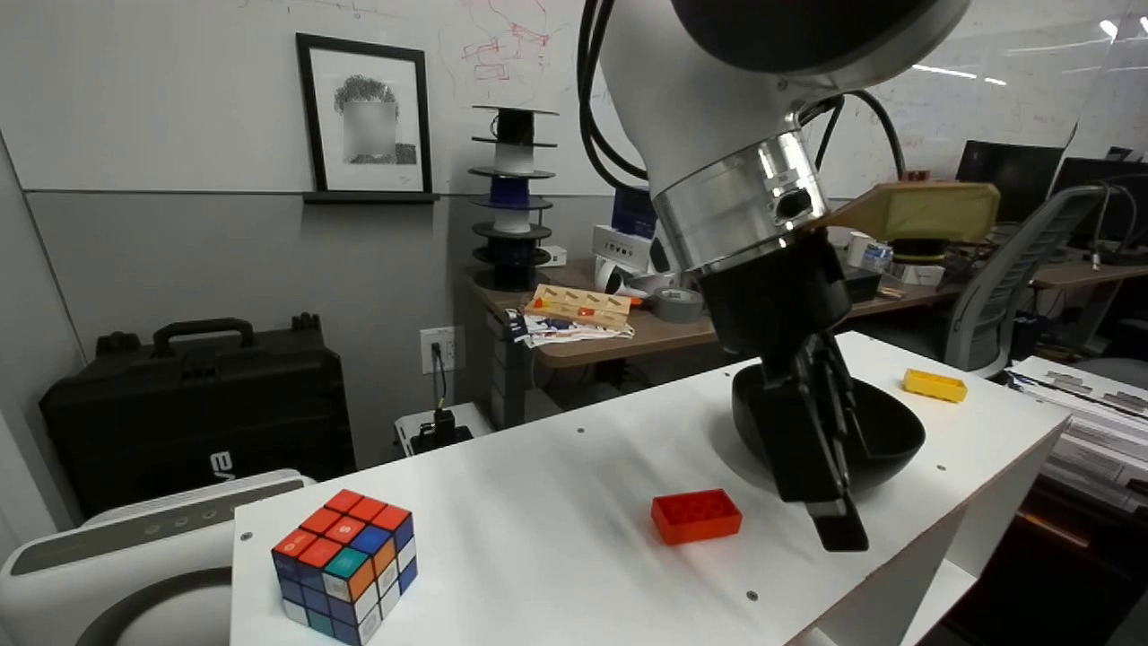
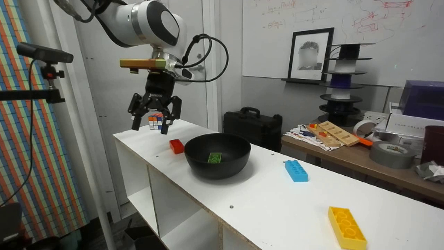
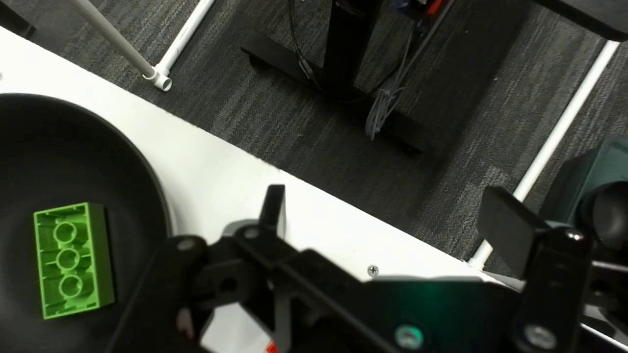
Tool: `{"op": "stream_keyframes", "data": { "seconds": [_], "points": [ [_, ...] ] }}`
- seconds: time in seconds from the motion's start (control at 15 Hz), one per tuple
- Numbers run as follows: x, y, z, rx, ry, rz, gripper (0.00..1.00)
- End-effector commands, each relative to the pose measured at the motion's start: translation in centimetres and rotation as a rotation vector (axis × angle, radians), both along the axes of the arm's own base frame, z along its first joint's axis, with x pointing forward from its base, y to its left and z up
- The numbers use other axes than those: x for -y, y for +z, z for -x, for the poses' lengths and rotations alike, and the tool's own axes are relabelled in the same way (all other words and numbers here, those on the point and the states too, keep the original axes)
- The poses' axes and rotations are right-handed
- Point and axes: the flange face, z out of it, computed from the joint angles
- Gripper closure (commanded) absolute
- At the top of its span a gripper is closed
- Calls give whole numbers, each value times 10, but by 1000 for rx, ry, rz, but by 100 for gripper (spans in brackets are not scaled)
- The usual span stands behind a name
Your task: Put the green, orange, blue and yellow lego bricks in the black bowl respectively
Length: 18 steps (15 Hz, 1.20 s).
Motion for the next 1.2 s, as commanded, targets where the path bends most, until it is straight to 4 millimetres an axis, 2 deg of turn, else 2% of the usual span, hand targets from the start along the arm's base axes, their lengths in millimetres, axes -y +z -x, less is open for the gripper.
{"op": "stream_keyframes", "data": {
  "seconds": [0.0,0.33,0.47,0.67,0.87,1.13],
  "points": [
    [-5,3,-4,21,68,26,0],
    [-25,-4,-10,57,348,87,0],
    [-40,-14,-8,70,453,69,0],
    [-51,-33,-8,87,609,26,0],
    [-51,-46,-14,115,762,-3,0],
    [-48,-53,-21,148,871,-34,0]
  ]
}}
